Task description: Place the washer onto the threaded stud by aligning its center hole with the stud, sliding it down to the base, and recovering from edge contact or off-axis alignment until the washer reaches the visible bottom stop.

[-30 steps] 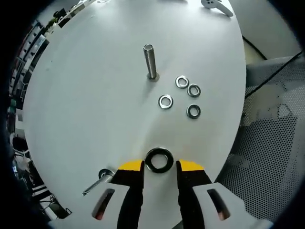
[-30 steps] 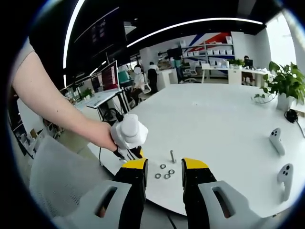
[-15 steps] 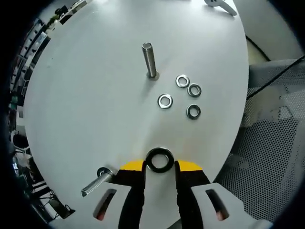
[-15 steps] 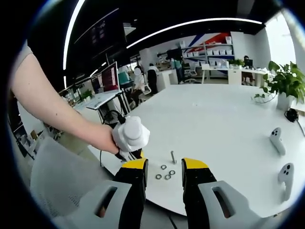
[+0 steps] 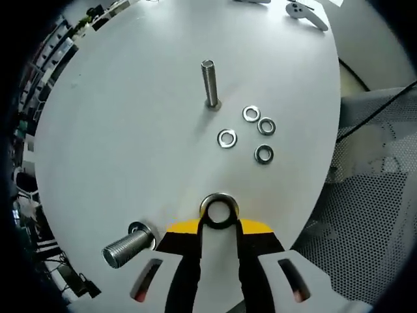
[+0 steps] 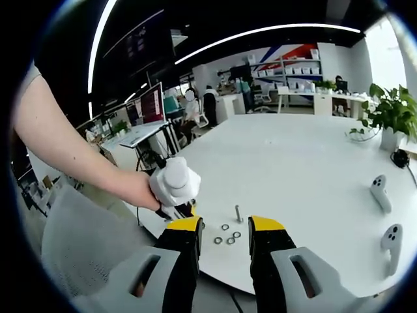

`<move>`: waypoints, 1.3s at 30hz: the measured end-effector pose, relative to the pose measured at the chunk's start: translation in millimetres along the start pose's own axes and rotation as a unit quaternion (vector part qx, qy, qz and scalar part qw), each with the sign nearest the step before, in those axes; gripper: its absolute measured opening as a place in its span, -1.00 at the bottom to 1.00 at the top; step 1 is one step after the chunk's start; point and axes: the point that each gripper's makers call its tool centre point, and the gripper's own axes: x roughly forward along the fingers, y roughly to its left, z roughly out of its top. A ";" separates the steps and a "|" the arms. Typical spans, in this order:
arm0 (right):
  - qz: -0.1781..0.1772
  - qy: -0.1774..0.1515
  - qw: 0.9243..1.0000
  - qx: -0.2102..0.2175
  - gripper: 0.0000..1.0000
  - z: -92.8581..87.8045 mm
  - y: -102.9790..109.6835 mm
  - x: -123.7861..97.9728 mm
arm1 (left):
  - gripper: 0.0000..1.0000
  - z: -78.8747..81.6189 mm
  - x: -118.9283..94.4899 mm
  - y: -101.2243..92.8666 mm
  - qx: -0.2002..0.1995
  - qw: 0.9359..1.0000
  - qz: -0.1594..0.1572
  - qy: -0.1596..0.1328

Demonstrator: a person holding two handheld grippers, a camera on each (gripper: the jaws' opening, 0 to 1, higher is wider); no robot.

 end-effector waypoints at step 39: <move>-0.003 -0.008 1.000 0.009 -0.39 2.0 -2.2 -0.2 | -0.57 14.8 2.6 -1.9 -0.002 0.999 -0.005 0.035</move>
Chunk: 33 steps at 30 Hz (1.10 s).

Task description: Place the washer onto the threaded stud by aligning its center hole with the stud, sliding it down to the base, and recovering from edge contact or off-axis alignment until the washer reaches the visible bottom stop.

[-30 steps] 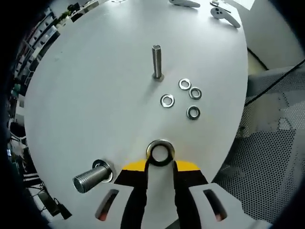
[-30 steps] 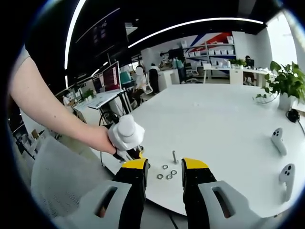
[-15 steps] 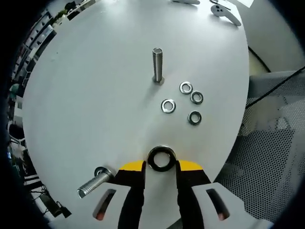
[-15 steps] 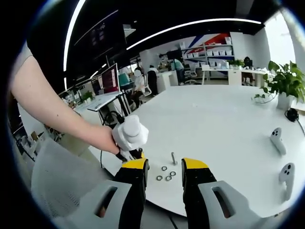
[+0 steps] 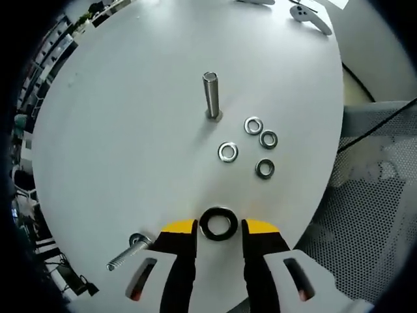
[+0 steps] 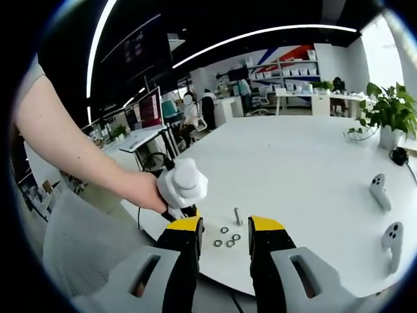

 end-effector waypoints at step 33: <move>0.000 0.009 1.000 0.000 -0.40 -2.7 -0.9 0.8 | -0.62 -14.7 -15.0 9.4 0.006 0.997 0.017 -0.069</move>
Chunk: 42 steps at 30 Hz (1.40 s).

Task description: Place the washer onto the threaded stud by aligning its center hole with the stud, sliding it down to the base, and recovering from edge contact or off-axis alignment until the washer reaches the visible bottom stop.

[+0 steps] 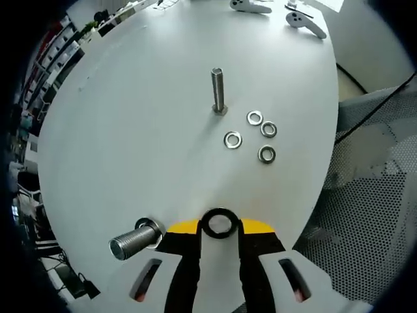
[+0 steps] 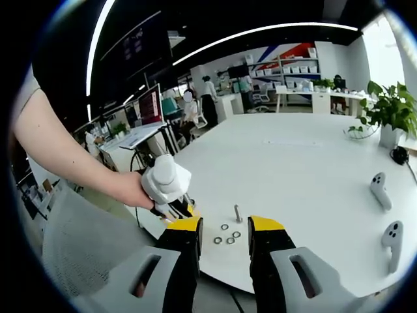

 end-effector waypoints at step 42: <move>-0.001 0.001 1.000 0.001 -0.40 -1.2 -0.1 -0.4 | -0.62 2.9 -66.2 72.5 0.046 0.998 0.038 0.001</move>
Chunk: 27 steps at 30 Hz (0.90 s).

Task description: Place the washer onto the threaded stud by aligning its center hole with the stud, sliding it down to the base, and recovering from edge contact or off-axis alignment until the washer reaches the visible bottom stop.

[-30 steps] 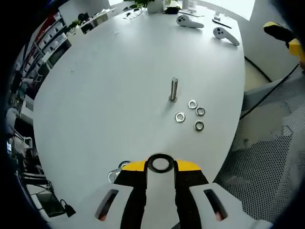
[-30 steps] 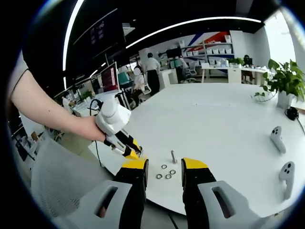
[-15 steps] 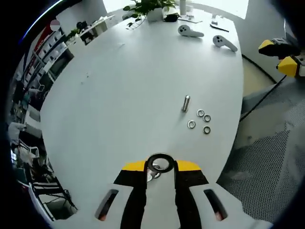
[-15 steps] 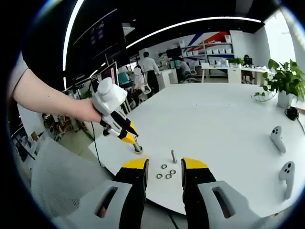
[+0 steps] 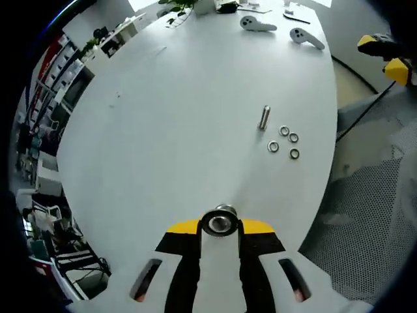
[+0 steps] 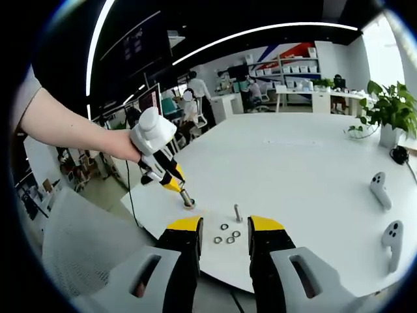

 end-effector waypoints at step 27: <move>-0.011 0.009 1.000 0.002 -0.41 -3.6 -4.4 0.1 | -0.62 -13.1 47.2 -3.5 0.003 0.998 -0.037 0.043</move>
